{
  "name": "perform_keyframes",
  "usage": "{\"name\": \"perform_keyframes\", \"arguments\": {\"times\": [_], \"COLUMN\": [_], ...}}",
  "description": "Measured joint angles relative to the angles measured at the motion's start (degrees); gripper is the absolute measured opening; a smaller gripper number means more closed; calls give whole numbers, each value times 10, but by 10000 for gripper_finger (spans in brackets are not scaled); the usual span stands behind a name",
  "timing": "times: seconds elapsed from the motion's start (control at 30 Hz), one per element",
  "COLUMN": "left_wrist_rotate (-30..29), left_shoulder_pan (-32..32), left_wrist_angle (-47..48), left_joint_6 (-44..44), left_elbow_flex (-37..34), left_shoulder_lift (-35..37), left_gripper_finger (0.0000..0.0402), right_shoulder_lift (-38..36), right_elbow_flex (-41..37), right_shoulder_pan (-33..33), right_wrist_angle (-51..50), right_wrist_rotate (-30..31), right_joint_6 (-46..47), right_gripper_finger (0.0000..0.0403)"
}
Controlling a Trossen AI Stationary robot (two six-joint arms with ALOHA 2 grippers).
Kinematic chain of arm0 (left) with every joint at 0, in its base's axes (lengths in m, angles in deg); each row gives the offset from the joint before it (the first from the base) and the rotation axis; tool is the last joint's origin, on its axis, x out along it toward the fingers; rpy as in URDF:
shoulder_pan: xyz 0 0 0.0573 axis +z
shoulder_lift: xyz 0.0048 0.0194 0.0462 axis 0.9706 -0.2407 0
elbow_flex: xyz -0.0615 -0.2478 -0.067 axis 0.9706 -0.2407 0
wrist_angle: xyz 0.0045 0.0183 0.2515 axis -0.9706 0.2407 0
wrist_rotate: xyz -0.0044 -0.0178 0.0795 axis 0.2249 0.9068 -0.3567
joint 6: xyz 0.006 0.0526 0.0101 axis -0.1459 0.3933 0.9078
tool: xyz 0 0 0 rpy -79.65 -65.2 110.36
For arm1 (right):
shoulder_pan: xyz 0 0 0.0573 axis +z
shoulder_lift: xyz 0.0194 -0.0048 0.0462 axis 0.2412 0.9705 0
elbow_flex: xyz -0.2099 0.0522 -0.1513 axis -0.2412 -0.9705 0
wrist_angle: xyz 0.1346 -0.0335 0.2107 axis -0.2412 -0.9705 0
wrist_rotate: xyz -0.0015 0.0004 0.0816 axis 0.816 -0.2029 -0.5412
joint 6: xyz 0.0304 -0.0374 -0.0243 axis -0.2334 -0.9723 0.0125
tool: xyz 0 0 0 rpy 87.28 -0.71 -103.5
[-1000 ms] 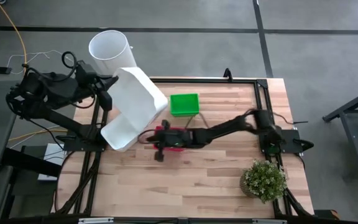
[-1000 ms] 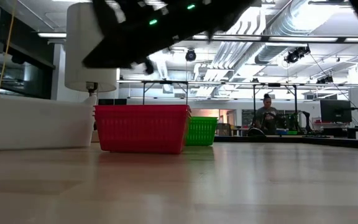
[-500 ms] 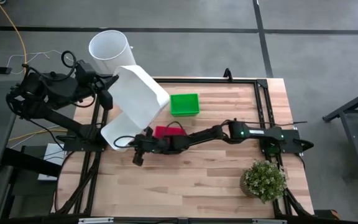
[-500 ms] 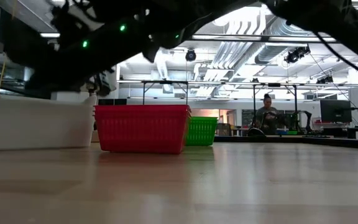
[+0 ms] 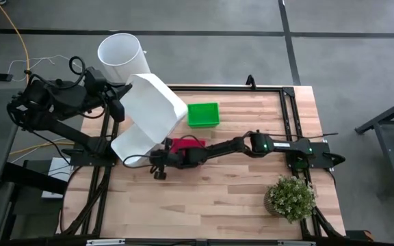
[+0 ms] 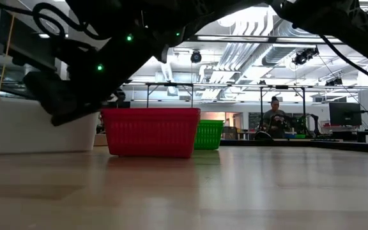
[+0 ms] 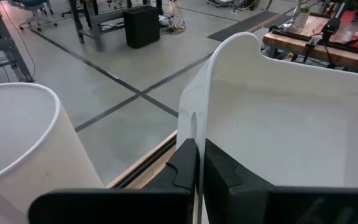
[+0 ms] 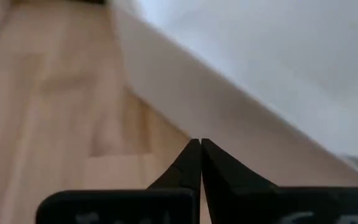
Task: Stack baskets by color
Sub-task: Stack the right white bin on the left white bins
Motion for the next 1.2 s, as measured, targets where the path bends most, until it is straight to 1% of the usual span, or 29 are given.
{"name": "perform_keyframes", "arguments": {"times": [0.13,0.2,0.27,0.4,0.5,0.57,0.67,0.77,0.9,1.0,1.1,1.2], "left_wrist_rotate": [0,0,0,0,0,0,0,0,4,4,4,4], "left_shoulder_pan": [0,0,0,0,0,0,0,0,0,0,0,0], "left_wrist_angle": [0,0,0,0,0,0,0,0,0,0,0,0], "left_joint_6": [1,4,11,13,13,13,13,13,13,13,13,13], "left_elbow_flex": [0,0,0,0,0,0,0,0,0,0,0,0], "left_shoulder_lift": [0,0,0,0,0,0,0,0,0,0,0,0], "left_gripper_finger": [0,0,0,0,0,0,0,0,0,0,0,0], "right_shoulder_lift": [-8,-16,-21,-21,-21,-20,-20,-22,-22,-22,-22,-26], "right_elbow_flex": [0,0,0,0,0,0,0,1,1,1,1,0], "right_shoulder_pan": [-2,-3,-5,-18,-31,-39,-48,-51,-55,-61,-65,-68], "right_wrist_angle": [14,38,69,90,67,41,7,-23,-43,-54,-77,-86], "right_wrist_rotate": [-69,-77,-72,-15,37,46,53,82,145,174,191,177], "right_joint_6": [-36,-47,-50,-47,-30,-19,-32,-76,-184,-260,-299,-299], "right_gripper_finger": [0,0,0,0,0,0,0,0,0,0,0,0]}}
